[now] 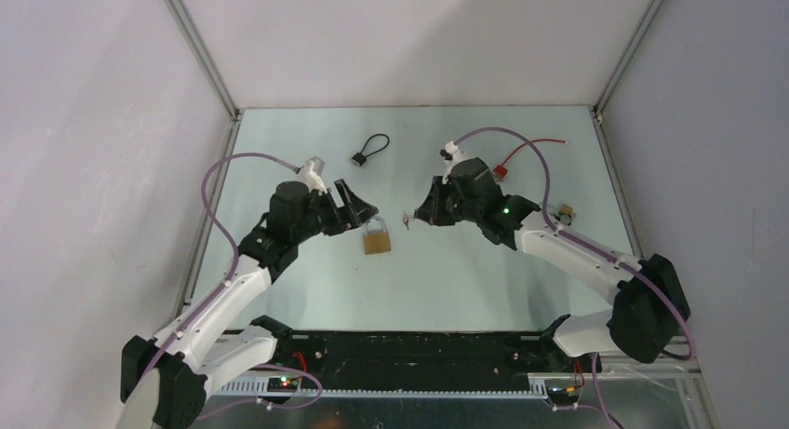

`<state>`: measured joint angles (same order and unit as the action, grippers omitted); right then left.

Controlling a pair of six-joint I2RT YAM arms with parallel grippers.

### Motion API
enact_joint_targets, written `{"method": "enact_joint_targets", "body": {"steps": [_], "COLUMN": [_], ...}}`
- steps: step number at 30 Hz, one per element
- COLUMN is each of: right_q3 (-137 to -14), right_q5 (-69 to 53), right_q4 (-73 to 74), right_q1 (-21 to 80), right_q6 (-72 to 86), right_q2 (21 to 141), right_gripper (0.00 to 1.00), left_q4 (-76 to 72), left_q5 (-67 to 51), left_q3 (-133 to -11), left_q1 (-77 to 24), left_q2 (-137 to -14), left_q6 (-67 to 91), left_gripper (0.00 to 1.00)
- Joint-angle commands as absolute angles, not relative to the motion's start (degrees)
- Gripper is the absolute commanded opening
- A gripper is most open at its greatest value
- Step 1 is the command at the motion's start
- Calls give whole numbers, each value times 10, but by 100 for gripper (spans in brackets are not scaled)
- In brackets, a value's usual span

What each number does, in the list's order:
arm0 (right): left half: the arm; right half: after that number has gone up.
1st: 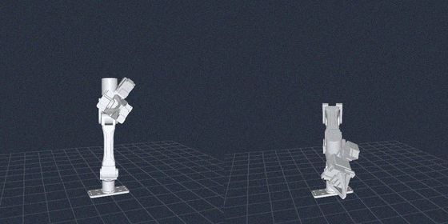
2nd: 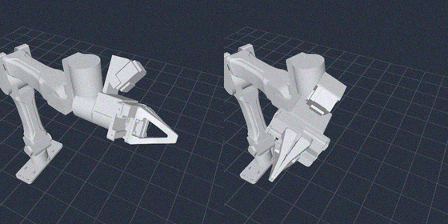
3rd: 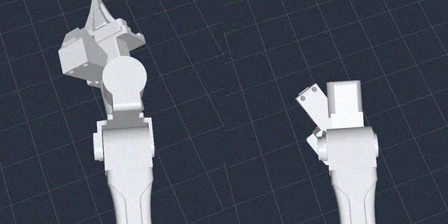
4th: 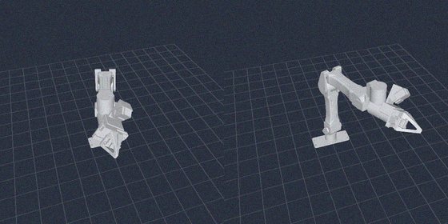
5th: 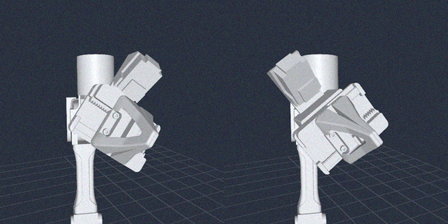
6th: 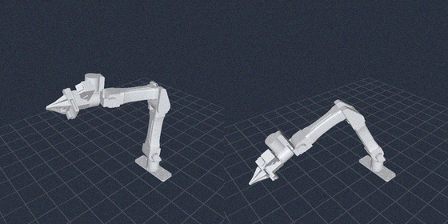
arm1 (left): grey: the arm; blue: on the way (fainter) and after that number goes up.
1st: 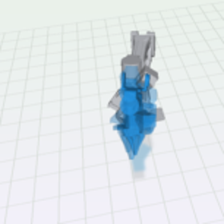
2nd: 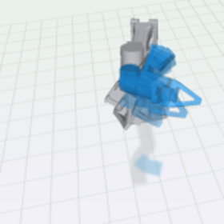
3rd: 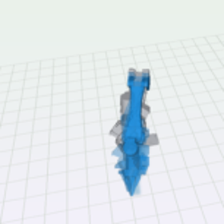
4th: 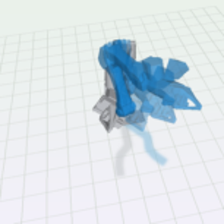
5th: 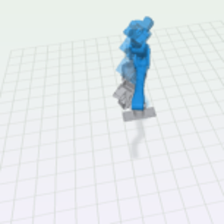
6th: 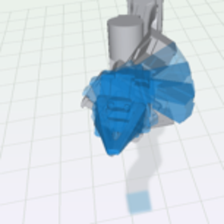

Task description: Unlock with the key

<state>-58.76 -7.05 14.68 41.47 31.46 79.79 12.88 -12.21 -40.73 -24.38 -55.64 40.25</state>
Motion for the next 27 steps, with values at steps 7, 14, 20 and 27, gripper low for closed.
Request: {"method": "enact_joint_targets", "body": {"steps": [7, 14, 20, 27], "right_q3": [-560, -560, -561, -561], "right_q5": [-110, -110, -96, -85], "right_q4": [-47, -64, -31, -12], "right_q1": [402, 398, 398, 400], "right_q6": [480, 519, 517, 515], "right_q2": [703, 675, 656, 641], "right_gripper": [0, 0, 0, 0], "left_q4": [-122, -233, -277, -290], "left_q5": [-160, -151, -160, -172], "left_q3": [-339, -301, -297, -304], "left_q1": [-261, -286, -297, -336], "left_q2": [-478, -446, -451, -476], "left_q6": [457, 390, 214, 16], "left_gripper": [84, 85, 80, 79]}}
